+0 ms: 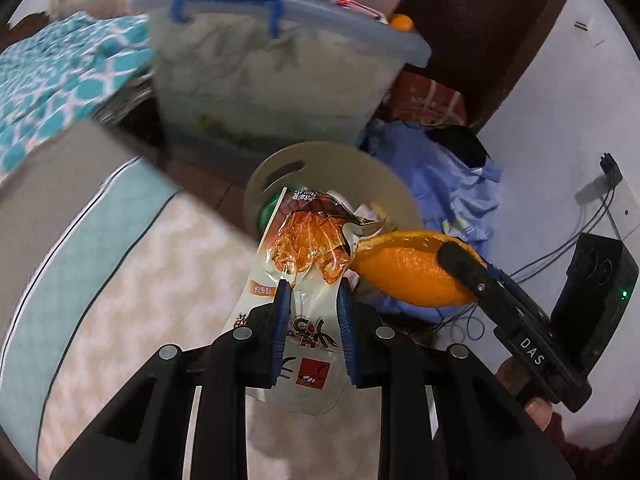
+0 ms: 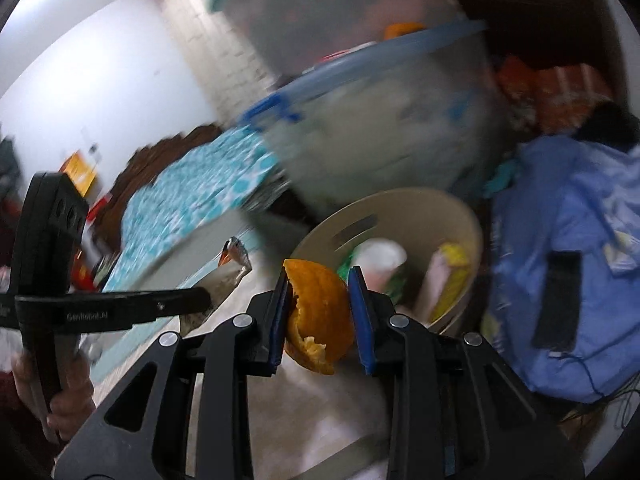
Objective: Collect trash
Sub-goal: 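Carry peel and wrapper to the beige bucket and open both tools, then grasp the clear plastic bottle with left tool while right tool grasps the milk carton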
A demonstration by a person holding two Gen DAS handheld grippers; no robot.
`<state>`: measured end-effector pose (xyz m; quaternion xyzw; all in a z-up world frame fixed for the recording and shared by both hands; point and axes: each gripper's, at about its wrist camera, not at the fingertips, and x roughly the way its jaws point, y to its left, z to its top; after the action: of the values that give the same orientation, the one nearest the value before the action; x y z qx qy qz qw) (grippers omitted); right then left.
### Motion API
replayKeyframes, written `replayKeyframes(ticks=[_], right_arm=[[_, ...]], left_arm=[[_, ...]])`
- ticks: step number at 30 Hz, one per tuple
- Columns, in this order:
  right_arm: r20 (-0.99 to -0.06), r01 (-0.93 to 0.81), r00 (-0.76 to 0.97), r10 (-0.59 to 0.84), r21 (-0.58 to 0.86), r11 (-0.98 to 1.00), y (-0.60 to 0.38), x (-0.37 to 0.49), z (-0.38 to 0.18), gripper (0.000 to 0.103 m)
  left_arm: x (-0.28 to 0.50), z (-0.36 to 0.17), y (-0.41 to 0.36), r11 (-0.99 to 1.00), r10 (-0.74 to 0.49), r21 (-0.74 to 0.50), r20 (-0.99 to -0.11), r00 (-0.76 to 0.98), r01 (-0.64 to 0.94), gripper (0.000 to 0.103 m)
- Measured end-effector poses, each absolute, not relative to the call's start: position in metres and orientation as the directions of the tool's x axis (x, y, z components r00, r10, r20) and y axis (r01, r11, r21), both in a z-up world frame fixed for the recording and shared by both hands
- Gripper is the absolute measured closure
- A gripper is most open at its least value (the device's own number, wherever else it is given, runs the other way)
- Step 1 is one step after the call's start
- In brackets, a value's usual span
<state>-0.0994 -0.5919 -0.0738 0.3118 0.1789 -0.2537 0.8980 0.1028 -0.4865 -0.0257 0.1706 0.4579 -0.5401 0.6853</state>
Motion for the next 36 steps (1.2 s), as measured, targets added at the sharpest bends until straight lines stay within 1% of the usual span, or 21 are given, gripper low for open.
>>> replayKeyframes(ticks=[7,8,9,10,11,12,14,15,20,23,29,34,36], right_arm=[[-0.501,0.631,0.762,-0.410,0.434,0.643,-0.637,-0.083,-0.073,0.072],[-0.518,0.635,0.755,-0.403,0.420,0.648,-0.644,-0.075,-0.075,0.070],[-0.538,0.635,0.749,-0.388,0.413,0.653,-0.648,-0.065,-0.078,0.062],[-0.554,0.635,0.744,-0.374,0.410,0.655,-0.653,-0.058,-0.083,0.056],[-0.570,0.649,0.730,-0.376,0.408,0.642,-0.657,-0.057,-0.088,0.049],[-0.567,0.645,0.736,-0.370,0.421,0.638,-0.658,-0.057,-0.089,0.043],[-0.538,0.633,0.755,-0.374,0.449,0.631,-0.654,-0.066,-0.089,0.043],[-0.527,0.633,0.758,-0.385,0.451,0.629,-0.650,-0.071,-0.088,0.043],[-0.497,0.610,0.783,-0.373,0.503,0.612,-0.628,-0.090,-0.085,0.043],[-0.494,0.594,0.795,-0.352,0.516,0.617,-0.611,-0.092,-0.083,0.043],[-0.498,0.528,0.827,-0.261,0.528,0.666,-0.561,-0.079,-0.077,0.043],[-0.528,0.438,0.839,-0.130,0.514,0.737,-0.507,-0.043,-0.076,0.043],[-0.540,0.390,0.839,-0.069,0.507,0.769,-0.481,-0.025,-0.075,0.043]], left_arm=[[0.102,-0.043,-0.555,0.333,-0.564,-0.253,-0.825,-0.023,0.908,0.081],[0.101,-0.047,-0.565,0.329,-0.559,-0.251,-0.829,-0.027,0.910,0.079],[0.100,-0.051,-0.572,0.330,-0.551,-0.242,-0.834,-0.022,0.913,0.071],[0.100,-0.053,-0.575,0.336,-0.541,-0.228,-0.841,-0.011,0.914,0.057],[0.101,-0.055,-0.577,0.355,-0.529,-0.203,-0.849,0.017,0.912,0.046],[0.103,-0.055,-0.575,0.380,-0.526,-0.192,-0.850,0.040,0.905,0.044],[0.109,-0.049,-0.559,0.367,-0.562,-0.264,-0.827,-0.014,0.892,0.044],[0.111,-0.045,-0.549,0.370,-0.575,-0.280,-0.818,-0.018,0.886,0.044],[0.112,-0.032,-0.496,0.392,-0.607,-0.313,-0.794,-0.012,0.865,0.044],[0.107,-0.029,-0.467,0.413,-0.601,-0.293,-0.799,0.016,0.862,0.044],[0.106,-0.021,-0.371,0.508,-0.590,-0.238,-0.796,0.133,0.828,0.044],[0.119,-0.017,-0.276,0.635,-0.554,-0.200,-0.791,0.259,0.746,0.044],[0.123,-0.014,-0.228,0.703,-0.518,-0.175,-0.790,0.327,0.690,0.044]])
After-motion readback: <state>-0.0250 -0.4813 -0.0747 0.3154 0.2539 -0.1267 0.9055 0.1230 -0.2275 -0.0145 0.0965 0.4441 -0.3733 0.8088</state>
